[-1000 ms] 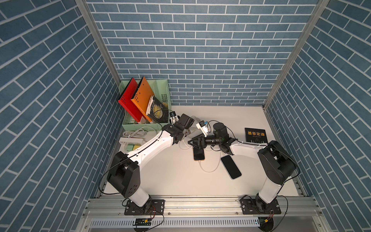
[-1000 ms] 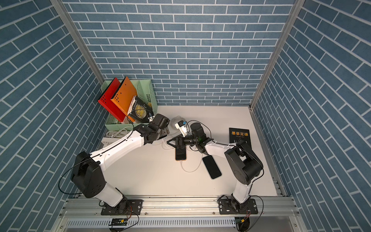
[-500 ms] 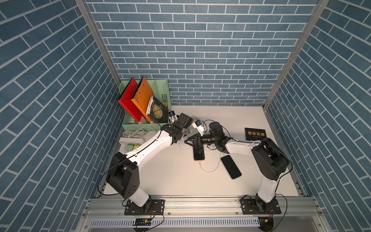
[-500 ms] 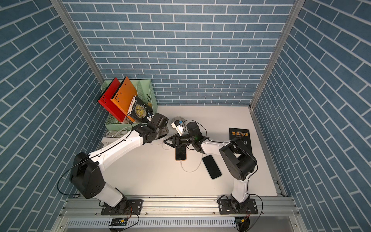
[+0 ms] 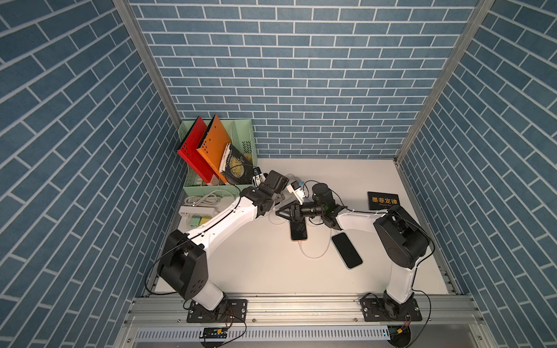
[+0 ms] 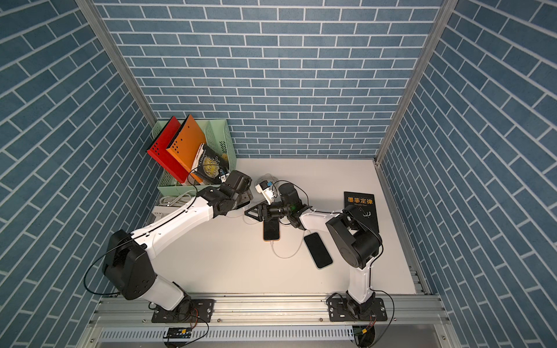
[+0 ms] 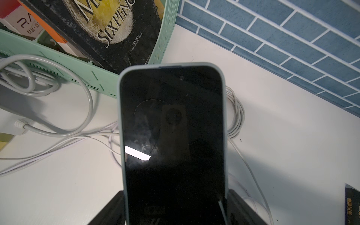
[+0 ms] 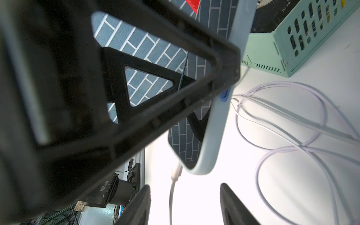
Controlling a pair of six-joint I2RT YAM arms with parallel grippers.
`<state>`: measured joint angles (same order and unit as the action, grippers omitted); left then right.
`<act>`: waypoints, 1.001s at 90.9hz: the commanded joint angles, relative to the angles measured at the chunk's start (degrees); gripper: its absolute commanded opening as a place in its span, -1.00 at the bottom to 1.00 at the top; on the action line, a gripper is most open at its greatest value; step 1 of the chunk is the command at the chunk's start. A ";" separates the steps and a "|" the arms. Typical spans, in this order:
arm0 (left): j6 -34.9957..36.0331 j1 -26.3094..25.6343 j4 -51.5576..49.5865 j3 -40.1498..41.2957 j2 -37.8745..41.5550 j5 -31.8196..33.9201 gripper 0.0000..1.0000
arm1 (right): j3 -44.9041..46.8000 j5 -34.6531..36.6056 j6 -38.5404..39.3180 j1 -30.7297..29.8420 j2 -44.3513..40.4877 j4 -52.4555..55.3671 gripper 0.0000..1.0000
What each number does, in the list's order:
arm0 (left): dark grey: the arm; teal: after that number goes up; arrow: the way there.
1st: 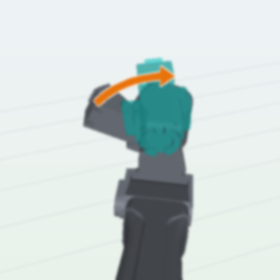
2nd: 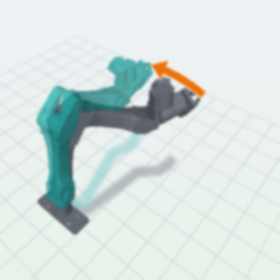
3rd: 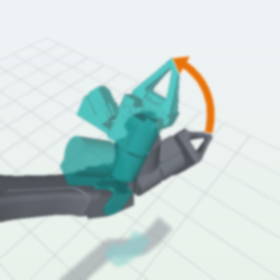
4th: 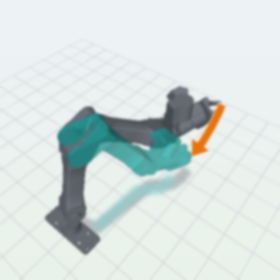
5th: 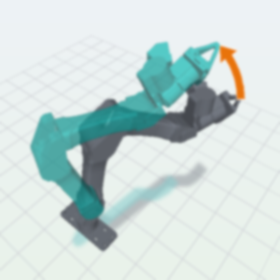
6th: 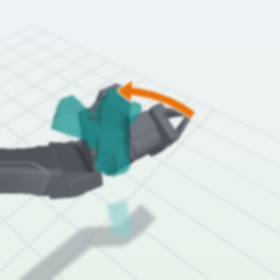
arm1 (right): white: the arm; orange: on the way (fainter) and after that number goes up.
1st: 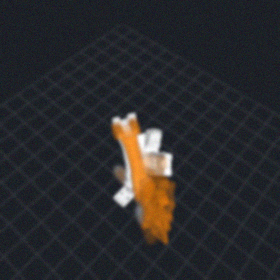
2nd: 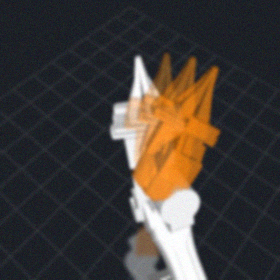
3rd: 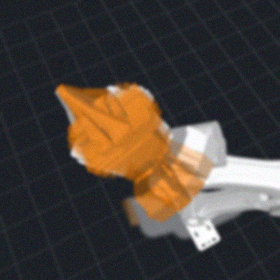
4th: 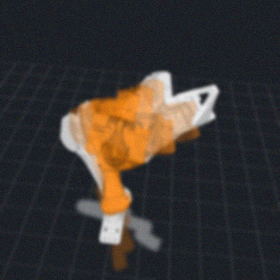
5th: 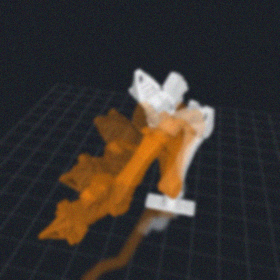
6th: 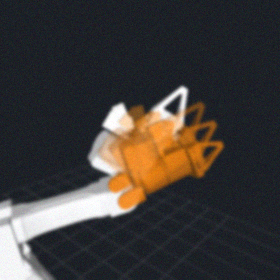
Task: Unplug the charging cable from the phone
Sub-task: Remove the charging cable from the phone.
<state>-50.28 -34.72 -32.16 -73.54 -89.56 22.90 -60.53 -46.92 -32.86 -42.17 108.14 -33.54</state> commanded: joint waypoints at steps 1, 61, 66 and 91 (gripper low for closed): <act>-1.77 0.54 1.38 0.86 2.27 2.03 -0.35 | -1.87 -1.29 -1.06 -0.74 1.17 -1.70 0.15; -6.24 1.20 2.82 2.86 3.73 3.32 -0.35 | -2.31 -1.78 -2.36 -1.08 2.82 -3.02 0.00; -6.39 1.38 3.04 3.08 3.98 3.34 -0.35 | -2.31 -1.86 -2.45 -1.07 2.93 -3.15 -0.07; -7.06 1.76 3.20 3.47 4.61 3.65 -0.36 | -2.79 -2.22 -2.73 -1.07 3.43 -3.22 -0.40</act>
<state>-56.60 -33.45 -30.85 -70.37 -86.74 24.40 -61.49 -48.16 -35.68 -42.76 110.45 -35.51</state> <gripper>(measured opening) 0.788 0.281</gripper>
